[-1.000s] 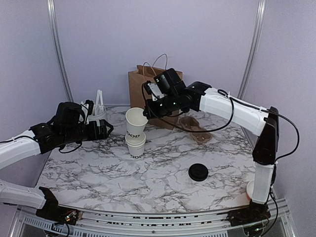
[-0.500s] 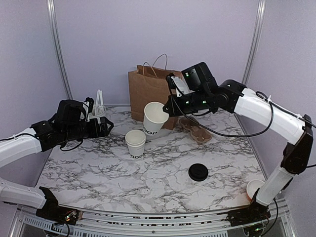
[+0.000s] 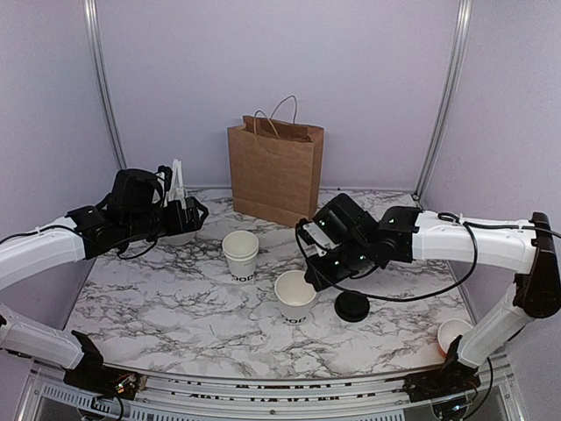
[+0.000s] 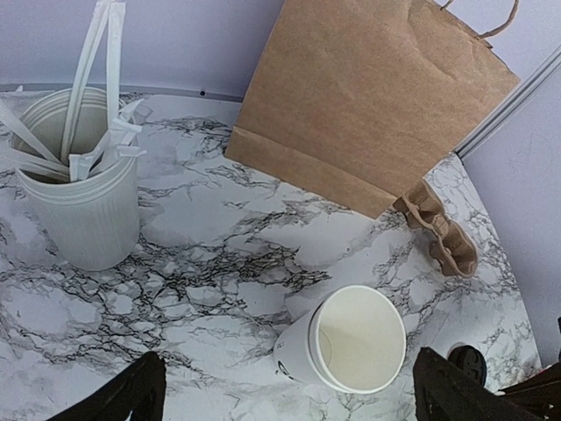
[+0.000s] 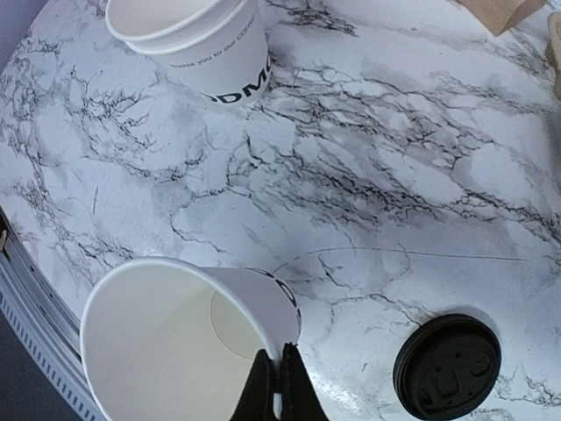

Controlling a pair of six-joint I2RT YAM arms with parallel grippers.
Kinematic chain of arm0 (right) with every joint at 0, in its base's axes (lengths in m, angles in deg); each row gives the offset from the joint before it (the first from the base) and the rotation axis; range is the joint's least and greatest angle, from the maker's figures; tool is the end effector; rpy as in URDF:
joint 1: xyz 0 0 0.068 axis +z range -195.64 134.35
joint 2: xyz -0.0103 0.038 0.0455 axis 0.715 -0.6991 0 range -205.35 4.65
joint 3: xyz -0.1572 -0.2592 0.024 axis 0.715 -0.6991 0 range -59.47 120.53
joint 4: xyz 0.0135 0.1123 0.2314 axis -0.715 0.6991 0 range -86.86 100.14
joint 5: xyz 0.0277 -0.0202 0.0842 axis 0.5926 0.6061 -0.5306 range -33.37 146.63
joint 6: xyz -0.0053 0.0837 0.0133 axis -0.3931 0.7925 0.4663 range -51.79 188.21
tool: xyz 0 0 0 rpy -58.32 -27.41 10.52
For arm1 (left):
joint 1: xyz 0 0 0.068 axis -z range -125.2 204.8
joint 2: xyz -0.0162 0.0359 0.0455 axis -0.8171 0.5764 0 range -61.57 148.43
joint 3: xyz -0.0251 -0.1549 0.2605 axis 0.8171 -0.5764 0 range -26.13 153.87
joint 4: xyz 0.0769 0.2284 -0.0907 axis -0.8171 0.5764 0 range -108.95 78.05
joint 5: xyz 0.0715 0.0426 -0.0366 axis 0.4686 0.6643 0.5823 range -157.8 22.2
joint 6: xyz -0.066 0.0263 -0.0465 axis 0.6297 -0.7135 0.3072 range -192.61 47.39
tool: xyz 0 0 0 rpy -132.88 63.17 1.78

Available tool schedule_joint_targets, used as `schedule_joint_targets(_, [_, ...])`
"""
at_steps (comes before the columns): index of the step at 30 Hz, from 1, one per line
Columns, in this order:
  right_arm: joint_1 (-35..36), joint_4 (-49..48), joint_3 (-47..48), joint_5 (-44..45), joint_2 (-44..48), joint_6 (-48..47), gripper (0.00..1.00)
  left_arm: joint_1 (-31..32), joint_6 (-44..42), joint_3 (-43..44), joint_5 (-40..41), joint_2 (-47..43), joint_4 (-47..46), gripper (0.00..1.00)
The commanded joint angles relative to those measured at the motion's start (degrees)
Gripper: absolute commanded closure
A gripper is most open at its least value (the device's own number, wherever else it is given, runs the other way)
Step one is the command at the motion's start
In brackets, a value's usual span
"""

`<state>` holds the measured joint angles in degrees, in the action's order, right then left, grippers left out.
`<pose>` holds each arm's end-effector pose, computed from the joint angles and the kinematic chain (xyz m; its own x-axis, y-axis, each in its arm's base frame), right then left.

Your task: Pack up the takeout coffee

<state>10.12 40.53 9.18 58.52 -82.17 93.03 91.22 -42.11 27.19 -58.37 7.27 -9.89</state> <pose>0.1905 0.2756 0.2686 -0.7636 -0.3763 -0.5247 -0.5457 0.8105 0.2127 0.2450 -0.1654 0.3217 -0.5247 -0.2350 -0.8182 0.2316 0.8855 -0.4029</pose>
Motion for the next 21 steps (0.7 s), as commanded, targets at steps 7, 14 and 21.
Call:
schedule_joint_targets(7, [0.6,-11.7,-4.6,1.7,-1.7,3.4,1.00,-0.4,0.9,0.5,-0.3,-0.5,-1.9,0.01])
schedule_joint_targets(14, [0.7,-11.6,-4.4,2.2,-3.4,3.7,0.92,-0.6,0.7,0.3,-0.5,-0.7,-1.8,0.01])
schedule_joint_targets(21, [0.7,-9.1,-3.7,3.1,-2.7,3.8,0.68,-0.8,0.8,-0.3,-0.3,-1.4,-1.6,0.01])
